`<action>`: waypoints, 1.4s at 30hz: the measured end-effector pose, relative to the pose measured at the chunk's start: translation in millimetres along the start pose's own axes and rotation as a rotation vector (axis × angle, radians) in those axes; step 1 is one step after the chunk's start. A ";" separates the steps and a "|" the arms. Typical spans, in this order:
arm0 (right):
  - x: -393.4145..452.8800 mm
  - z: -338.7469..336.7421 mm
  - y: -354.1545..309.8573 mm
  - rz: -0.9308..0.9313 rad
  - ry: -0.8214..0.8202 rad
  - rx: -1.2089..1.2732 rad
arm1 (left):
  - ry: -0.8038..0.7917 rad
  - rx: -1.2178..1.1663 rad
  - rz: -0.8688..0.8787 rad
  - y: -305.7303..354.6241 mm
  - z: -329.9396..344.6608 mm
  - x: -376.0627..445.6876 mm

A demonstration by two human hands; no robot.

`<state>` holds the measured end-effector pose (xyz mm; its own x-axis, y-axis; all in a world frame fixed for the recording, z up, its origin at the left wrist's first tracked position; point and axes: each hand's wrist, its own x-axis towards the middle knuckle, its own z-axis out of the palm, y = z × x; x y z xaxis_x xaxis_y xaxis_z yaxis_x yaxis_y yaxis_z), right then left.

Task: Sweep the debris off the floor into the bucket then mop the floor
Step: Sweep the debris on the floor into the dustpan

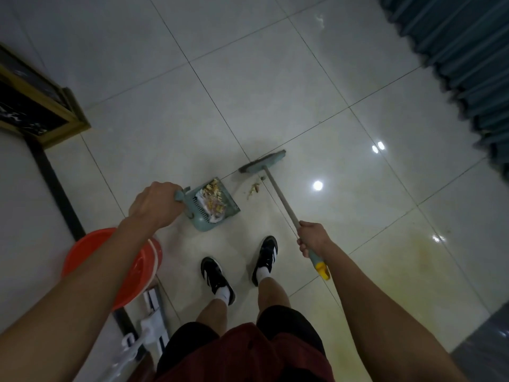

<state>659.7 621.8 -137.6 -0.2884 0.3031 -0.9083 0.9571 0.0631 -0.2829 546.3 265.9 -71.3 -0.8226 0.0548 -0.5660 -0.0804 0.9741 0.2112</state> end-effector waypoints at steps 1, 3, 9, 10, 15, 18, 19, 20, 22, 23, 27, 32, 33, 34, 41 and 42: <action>5.3 3.4 -6.8 -0.001 0.004 0.041 | 0.000 0.001 -0.002 -0.3 0.2 0.3; 16.4 10.1 -21.4 -0.010 0.013 0.098 | -0.011 -0.002 -0.014 -1.8 0.5 -0.2; 48.4 28.1 -65.0 -0.063 0.005 0.153 | -0.009 -0.004 -0.026 -10.2 6.5 -1.8; 54.2 29.1 -72.0 -0.058 0.002 0.147 | -0.010 -0.003 -0.024 -11.6 7.9 -2.2; 69.2 40.5 -68.3 -0.093 -0.001 -0.135 | -0.001 -0.002 -0.012 -20.2 12.6 -2.5; 56.0 60.1 -36.1 -0.092 0.001 -0.228 | 0.004 -0.010 -0.011 -24.5 14.1 -3.6; 50.7 67.1 -24.3 -0.097 -0.003 -0.251 | 0.001 -0.017 -0.013 -25.5 14.5 -4.5; 45.5 75.0 -11.9 -0.103 -0.007 -0.275 | -0.003 -0.023 -0.015 -26.3 15.1 -5.7; 27.8 90.0 10.2 -0.079 -0.022 -0.257 | -0.010 -0.024 -0.020 -28.3 15.8 -7.8; 18.0 97.4 18.9 -0.061 -0.018 -0.247 | -0.013 -0.025 -0.024 -29.7 16.1 -8.8; -16.3 113.5 37.8 -0.027 -0.044 -0.248 | -0.024 -0.033 -0.018 -34.1 15.0 -14.5; -34.4 117.5 50.2 -0.065 0.000 -0.163 | -0.024 -0.015 -0.033 -43.5 9.9 -27.8; -35.1 118.9 52.1 -0.079 0.011 -0.156 | -0.030 -0.014 -0.040 -47.1 9.1 -31.7; -34.4 120.8 54.3 -0.101 0.021 -0.172 | -0.031 -0.018 -0.045 -51.4 8.0 -35.6; -33.2 141.2 27.9 -0.283 -0.055 -0.424 | -0.030 -0.053 -0.076 -90.5 2.2 -58.7; -32.7 145.6 21.6 -0.287 -0.070 -0.462 | -0.015 -0.056 -0.075 -96.2 2.7 -61.3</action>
<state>685.6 474.8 -158.8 -0.5260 0.1495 -0.8372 0.7482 0.5494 -0.3720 606.0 169.5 -59.1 -0.8046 -0.0142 -0.5937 -0.1733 0.9618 0.2118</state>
